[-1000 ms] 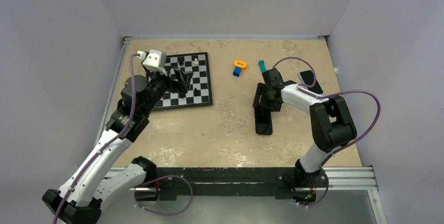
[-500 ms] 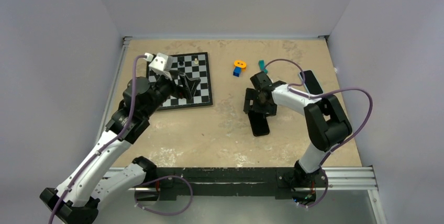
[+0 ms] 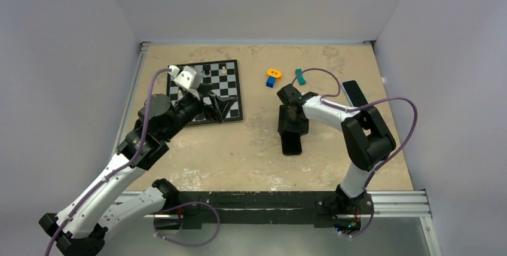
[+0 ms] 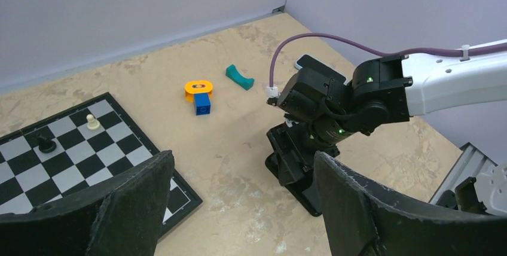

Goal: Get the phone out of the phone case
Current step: Pick up the phone at the center of the board, then adjust the phone.

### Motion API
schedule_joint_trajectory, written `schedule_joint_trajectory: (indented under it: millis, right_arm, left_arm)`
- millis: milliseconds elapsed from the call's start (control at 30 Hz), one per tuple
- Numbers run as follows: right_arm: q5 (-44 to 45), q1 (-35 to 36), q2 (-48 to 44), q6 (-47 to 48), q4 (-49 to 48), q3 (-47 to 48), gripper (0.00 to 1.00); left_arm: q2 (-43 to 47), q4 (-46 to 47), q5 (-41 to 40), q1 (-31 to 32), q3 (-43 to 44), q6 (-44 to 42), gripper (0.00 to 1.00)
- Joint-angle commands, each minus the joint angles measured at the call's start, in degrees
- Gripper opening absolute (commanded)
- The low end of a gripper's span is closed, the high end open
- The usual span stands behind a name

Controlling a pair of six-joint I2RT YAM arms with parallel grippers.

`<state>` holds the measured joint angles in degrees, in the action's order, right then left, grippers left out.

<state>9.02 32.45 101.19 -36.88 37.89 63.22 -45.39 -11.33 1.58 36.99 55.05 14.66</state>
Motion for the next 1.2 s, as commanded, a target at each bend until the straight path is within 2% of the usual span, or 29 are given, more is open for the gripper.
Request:
schedule_joint_trajectory:
  millis: [0,167,300,433,567,667,733,867,967,1067,1167]
  right_arm:
    - [-7.25,0.38,-2.55,-7.92,-13.27,-4.22,0.0]
    - [-12.6,-1.34,-13.67,-16.59,-22.66,-8.57,0.0]
    - [-18.66,-5.33,-24.21,-30.92,-38.28,-19.28,0.0]
    - [-22.71,-7.93,-31.26,-47.41,-57.25,-29.99,0.0]
    - [-23.59,-8.25,-33.26,-62.1,-65.73,-33.51,0.0]
    - [-22.89,-8.04,-32.82,-68.36,-67.5,-31.77,0.0]
    - [-19.41,-6.85,-33.29,-72.22,-70.16,-31.33,0.0]
    - [-14.74,-5.32,-34.15,-76.1,-68.6,-28.65,0.0]
    - [-14.44,-3.81,-33.1,-78.23,-71.46,-27.19,0.0]
    - [-13.99,-1.92,-32.65,-78.83,-71.63,-25.13,0.0]
    - [-13.44,-0.04,-33.16,-78.55,-71.98,-23.44,0.0]
  left_arm:
    - [1.35,2.58,-3.73,3.34,0.36,-4.52,0.9]
    - [1.97,3.6,-4.3,4.16,-0.44,-5.75,0.91]
    - [0.79,5.0,-2.62,4.28,-1.37,-6.16,0.94]
    - [-2.09,5.58,3.31,4.25,-0.97,-6.27,1.0]
    - [-5.0,8.89,7.6,4.24,-2.65,-5.87,1.0]
    - [-8.51,10.25,12.8,4.24,-2.01,-4.34,0.98]
    - [-10.46,10.24,13.86,4.31,-1.49,-2.5,0.96]
    - [-13.5,10.44,11.66,4.53,-1.53,-2.39,0.95]
    - [-14.49,10.45,9.73,4.61,-2.03,-2.7,0.93]
    - [-15.41,12.73,8.87,4.62,-2.36,-2.87,0.86]
    - [-17.08,11.58,7.3,4.63,-1.4,-2.69,0.73]
